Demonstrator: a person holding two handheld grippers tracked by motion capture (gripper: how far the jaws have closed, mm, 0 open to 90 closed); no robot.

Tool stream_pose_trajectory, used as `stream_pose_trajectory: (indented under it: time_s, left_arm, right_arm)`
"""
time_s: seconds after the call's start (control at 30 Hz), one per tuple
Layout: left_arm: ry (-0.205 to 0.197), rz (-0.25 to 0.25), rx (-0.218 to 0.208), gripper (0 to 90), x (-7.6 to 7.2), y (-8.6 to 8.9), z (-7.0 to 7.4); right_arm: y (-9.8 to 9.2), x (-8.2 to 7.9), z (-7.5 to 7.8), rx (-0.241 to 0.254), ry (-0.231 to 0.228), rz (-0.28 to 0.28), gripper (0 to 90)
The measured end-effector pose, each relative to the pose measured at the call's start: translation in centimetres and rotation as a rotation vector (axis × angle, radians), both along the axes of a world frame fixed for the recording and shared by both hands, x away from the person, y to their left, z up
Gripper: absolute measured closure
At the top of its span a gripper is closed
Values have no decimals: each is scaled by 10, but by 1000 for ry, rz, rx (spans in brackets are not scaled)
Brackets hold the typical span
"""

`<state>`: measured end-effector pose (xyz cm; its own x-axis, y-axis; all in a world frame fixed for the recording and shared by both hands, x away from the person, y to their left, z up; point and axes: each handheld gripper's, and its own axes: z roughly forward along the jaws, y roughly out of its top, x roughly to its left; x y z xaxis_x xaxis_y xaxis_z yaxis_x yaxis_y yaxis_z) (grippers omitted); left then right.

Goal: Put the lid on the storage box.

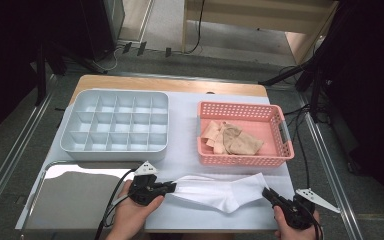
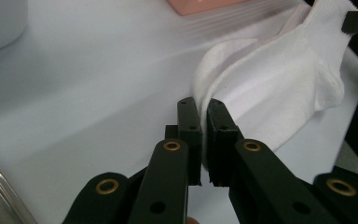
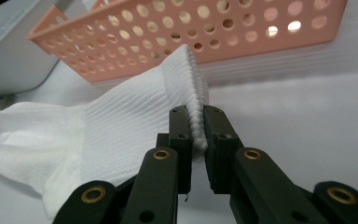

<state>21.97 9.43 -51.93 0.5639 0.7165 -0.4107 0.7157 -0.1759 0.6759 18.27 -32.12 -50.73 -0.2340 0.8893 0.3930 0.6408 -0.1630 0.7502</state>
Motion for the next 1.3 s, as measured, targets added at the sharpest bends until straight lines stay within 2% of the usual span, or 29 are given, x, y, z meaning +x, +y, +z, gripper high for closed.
stream_pose_trajectory:
  time_s: [0.03,0.1,0.17,0.2,0.23,0.33,0.4,0.47,0.53,0.6,0.67,0.73,0.8,0.83,0.93,0.97,1.07,1.13,1.17,1.23,1.3]
  left_arm:
    - [-7,-1,24,873,0,-1,-1]
    - [-19,3,41,867,-1,-3,-2]
    - [-36,8,47,844,-2,-4,-2]
    - [-42,18,42,803,-2,-3,-2]
    - [-49,32,42,744,-2,-2,-1]
    - [-75,97,27,580,-2,1,1]
    - [-102,113,9,564,-5,3,5]
    - [-118,104,-2,605,-6,2,8]
    - [-105,87,10,627,-5,-1,5]
    - [-88,73,29,659,-4,-4,1]
    - [-76,56,47,743,-4,-9,-2]
    - [-76,35,55,848,-4,-11,-3]
    - [-82,37,57,868,-4,-12,-2]
    - [-86,36,60,873,-3,-12,-1]
    - [-100,51,61,876,-1,-9,0]
    - [-103,53,60,878,-1,-8,0]
    - [-101,54,57,879,1,-7,-3]
    - [-105,40,52,874,-1,-9,-3]
    - [-111,36,52,865,-1,-9,-3]
    - [-117,46,49,854,-2,-10,-2]
    - [-115,46,46,855,-2,-9,-2]
  right_arm:
    - [2,5,-6,-16,9,4,824]
    - [4,7,-9,-35,10,6,806]
    - [6,8,-13,-51,0,-5,723]
    - [6,8,-14,-47,-22,-18,681]
    - [6,6,-13,-37,-49,-39,678]
    - [11,-4,-4,-27,-131,-89,721]
    - [20,-8,-1,-36,-158,-77,768]
    - [37,-12,0,-38,-165,-28,820]
    - [54,-13,-1,-35,-155,34,834]
    - [76,-14,-4,-40,-141,121,837]
    - [93,-13,-7,-38,-127,185,836]
    - [111,-12,-11,-68,-123,240,833]
    - [124,-11,-16,-85,-101,280,826]
    - [132,-8,-23,-112,-65,320,826]
    - [133,-8,-29,-141,-43,337,841]
    - [132,-9,-30,-135,-46,334,847]
    - [124,-13,-27,-179,-37,308,877]
    - [115,-14,-26,-142,-8,299,867]
    - [113,-14,-24,-125,-9,294,861]
    - [112,-15,-20,-104,-36,282,861]
    - [117,-13,-17,-102,-58,281,861]
